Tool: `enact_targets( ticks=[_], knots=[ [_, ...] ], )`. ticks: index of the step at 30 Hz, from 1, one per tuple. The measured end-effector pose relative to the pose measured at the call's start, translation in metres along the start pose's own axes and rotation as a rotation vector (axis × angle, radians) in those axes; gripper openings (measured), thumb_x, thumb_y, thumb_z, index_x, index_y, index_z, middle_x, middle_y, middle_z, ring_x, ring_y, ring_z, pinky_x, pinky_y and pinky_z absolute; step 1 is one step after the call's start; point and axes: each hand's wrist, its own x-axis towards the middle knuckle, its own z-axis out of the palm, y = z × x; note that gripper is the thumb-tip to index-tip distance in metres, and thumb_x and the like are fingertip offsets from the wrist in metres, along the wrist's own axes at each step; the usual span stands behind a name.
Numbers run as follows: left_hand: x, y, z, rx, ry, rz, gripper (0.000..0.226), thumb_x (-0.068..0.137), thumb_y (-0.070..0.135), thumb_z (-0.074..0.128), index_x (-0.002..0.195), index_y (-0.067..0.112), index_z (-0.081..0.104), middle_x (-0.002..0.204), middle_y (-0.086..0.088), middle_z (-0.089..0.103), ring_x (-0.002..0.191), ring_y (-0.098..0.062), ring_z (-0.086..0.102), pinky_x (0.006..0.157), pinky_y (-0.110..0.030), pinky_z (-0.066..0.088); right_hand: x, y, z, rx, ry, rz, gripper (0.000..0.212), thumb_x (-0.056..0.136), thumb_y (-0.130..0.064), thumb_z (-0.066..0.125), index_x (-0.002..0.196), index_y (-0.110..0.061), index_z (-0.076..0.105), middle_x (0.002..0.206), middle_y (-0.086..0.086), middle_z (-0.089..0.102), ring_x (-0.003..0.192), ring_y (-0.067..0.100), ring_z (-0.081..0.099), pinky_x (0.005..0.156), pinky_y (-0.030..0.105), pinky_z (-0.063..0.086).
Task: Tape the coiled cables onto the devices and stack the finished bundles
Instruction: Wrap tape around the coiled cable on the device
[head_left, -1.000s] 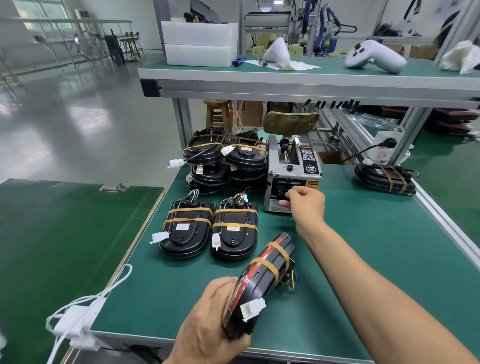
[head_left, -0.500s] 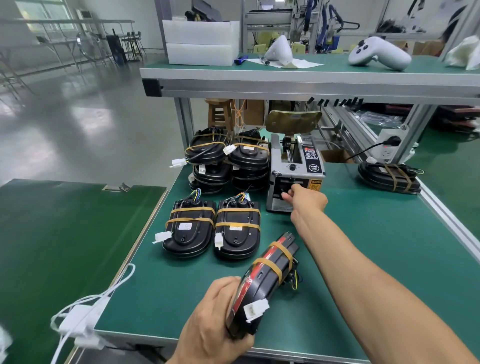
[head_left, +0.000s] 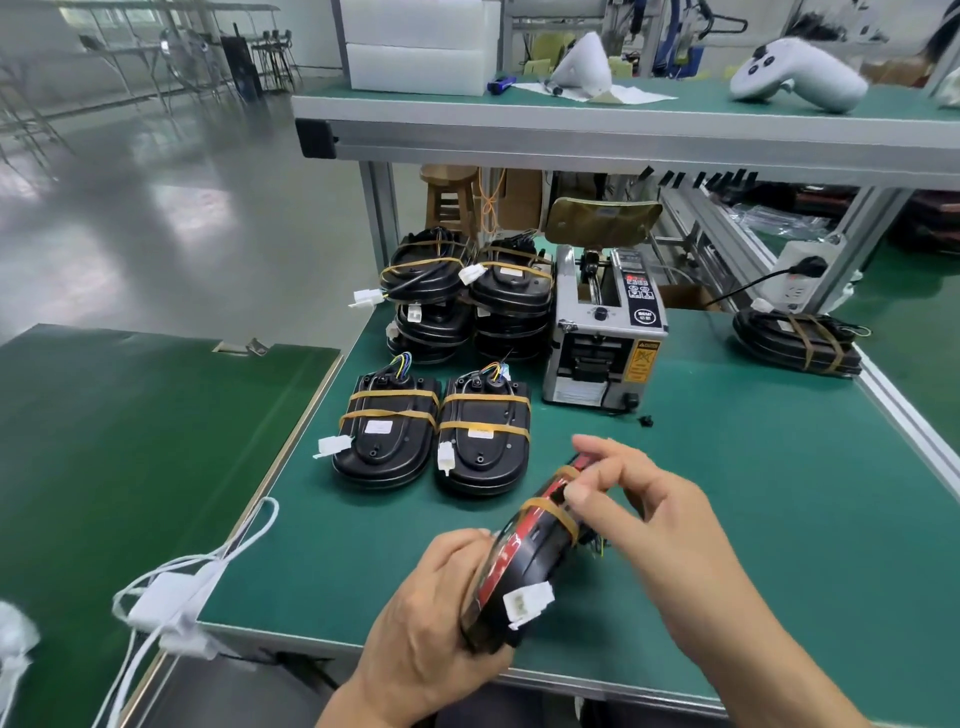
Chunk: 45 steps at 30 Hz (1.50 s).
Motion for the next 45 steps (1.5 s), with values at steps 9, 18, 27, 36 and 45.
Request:
enact_targets(
  ticks=[9, 18, 27, 36, 45],
  knots=[
    [-0.002, -0.005, 0.010, 0.007, 0.078, 0.009, 0.060, 0.078, 0.011, 0.087, 0.133, 0.002, 0.065, 0.132, -0.003, 0.066, 0.123, -0.026, 0.067, 0.095, -0.035, 0.059, -0.013, 0.013, 0.009, -0.135, -0.090, -0.039, 0.014, 0.087, -0.026, 0.077, 0.074, -0.032, 0.075, 0.145, -0.035, 0.052, 0.145, -0.023, 0.018, 0.111, 0.018, 0.019],
    [-0.004, -0.010, 0.011, 0.013, 0.070, 0.022, 0.063, 0.076, 0.012, 0.087, 0.133, 0.000, 0.064, 0.135, -0.001, 0.063, 0.125, -0.026, 0.066, 0.097, -0.035, 0.058, -0.012, 0.016, 0.011, -0.118, -0.058, -0.014, 0.011, 0.086, -0.028, 0.078, 0.076, -0.031, 0.076, 0.142, -0.036, 0.053, 0.143, -0.025, 0.018, 0.106, 0.011, 0.020],
    [-0.005, -0.012, 0.013, 0.019, 0.072, 0.029, 0.064, 0.075, 0.013, 0.087, 0.134, 0.002, 0.064, 0.135, -0.001, 0.063, 0.126, -0.025, 0.066, 0.098, -0.033, 0.058, -0.013, 0.017, 0.014, -0.145, -0.034, -0.015, 0.016, 0.088, -0.025, 0.078, 0.074, -0.033, 0.075, 0.141, -0.035, 0.053, 0.144, -0.024, 0.018, 0.113, 0.019, 0.019],
    [-0.012, -0.023, 0.021, 0.015, 0.079, 0.014, 0.068, 0.081, 0.021, 0.087, 0.143, 0.008, 0.061, 0.141, 0.005, 0.060, 0.130, -0.024, 0.064, 0.100, -0.029, 0.056, -0.015, 0.016, 0.016, -0.197, -0.016, -0.036, 0.017, 0.085, -0.026, 0.079, 0.073, -0.037, 0.074, 0.139, -0.036, 0.053, 0.143, -0.024, 0.018, 0.106, 0.011, 0.021],
    [-0.011, -0.022, 0.021, 0.041, 0.087, 0.042, 0.069, 0.082, 0.022, 0.085, 0.144, 0.005, 0.060, 0.143, 0.005, 0.060, 0.132, -0.025, 0.063, 0.103, -0.030, 0.055, -0.014, 0.019, 0.016, -0.236, -0.004, -0.062, 0.015, 0.084, -0.025, 0.079, 0.076, -0.037, 0.073, 0.139, -0.036, 0.054, 0.144, -0.023, 0.019, 0.106, 0.011, 0.021]
  ],
)
